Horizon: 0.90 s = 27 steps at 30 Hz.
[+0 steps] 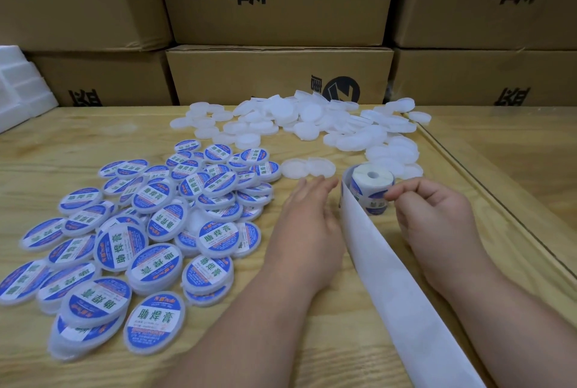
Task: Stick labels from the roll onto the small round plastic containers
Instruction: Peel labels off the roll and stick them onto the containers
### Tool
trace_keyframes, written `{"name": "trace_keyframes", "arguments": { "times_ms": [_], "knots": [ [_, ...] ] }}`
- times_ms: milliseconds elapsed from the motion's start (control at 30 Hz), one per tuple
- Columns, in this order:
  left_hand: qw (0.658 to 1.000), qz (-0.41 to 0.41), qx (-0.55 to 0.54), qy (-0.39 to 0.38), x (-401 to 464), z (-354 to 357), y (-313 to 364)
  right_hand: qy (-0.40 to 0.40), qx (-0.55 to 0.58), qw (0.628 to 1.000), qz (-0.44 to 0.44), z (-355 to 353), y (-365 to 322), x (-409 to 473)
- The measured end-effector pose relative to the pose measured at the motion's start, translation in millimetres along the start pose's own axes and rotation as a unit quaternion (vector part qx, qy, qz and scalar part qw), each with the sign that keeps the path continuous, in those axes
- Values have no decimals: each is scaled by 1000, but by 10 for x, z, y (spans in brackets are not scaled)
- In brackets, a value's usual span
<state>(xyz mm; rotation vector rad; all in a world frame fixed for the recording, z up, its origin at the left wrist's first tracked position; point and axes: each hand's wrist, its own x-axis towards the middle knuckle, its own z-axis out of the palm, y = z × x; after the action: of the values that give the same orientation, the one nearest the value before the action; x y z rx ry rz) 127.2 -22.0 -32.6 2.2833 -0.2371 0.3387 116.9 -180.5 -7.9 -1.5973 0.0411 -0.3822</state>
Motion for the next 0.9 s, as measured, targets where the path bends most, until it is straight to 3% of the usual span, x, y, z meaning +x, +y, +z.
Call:
{"name": "trace_keyframes", "arguments": {
  "times_ms": [400, 533, 900],
  "knots": [
    [979, -92, 176, -39, 596, 215, -10, -13, -75, 997, 15, 79, 64, -22],
    [984, -67, 167, 14, 577, 232, 0, 5, -115, 993, 5, 42, 115, 26],
    [985, -51, 158, 38, 29, 121, 33, 4, -164, 986, 33, 29, 80, 41]
  ]
}}
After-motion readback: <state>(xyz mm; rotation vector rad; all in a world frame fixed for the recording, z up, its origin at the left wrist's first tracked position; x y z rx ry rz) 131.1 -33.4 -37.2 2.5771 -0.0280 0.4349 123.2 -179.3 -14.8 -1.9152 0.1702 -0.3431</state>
